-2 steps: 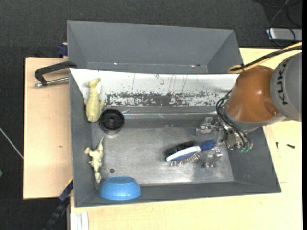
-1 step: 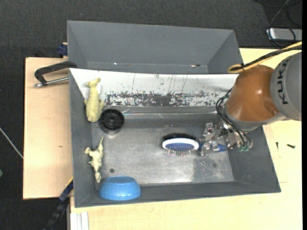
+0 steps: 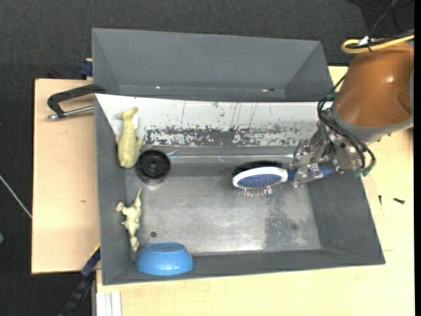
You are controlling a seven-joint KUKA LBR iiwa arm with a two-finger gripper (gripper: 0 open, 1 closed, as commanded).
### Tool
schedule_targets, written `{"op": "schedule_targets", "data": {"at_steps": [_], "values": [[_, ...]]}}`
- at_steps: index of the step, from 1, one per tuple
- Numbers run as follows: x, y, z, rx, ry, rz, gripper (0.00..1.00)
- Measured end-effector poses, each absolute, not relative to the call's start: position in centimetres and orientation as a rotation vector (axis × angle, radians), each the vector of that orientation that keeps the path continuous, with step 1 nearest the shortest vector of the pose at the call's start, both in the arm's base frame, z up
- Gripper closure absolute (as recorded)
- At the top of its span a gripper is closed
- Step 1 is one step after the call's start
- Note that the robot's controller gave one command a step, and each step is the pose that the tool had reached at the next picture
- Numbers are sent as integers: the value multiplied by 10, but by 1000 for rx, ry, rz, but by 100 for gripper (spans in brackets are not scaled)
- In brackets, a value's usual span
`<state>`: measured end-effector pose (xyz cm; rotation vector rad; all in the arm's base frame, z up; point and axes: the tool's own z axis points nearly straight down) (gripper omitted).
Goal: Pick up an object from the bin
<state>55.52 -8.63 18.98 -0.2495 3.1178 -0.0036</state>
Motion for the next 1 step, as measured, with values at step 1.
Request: {"op": "schedule_targets", "data": {"at_steps": [1], "values": [[560, -87, 371, -222, 3118, -5, 100]]}}
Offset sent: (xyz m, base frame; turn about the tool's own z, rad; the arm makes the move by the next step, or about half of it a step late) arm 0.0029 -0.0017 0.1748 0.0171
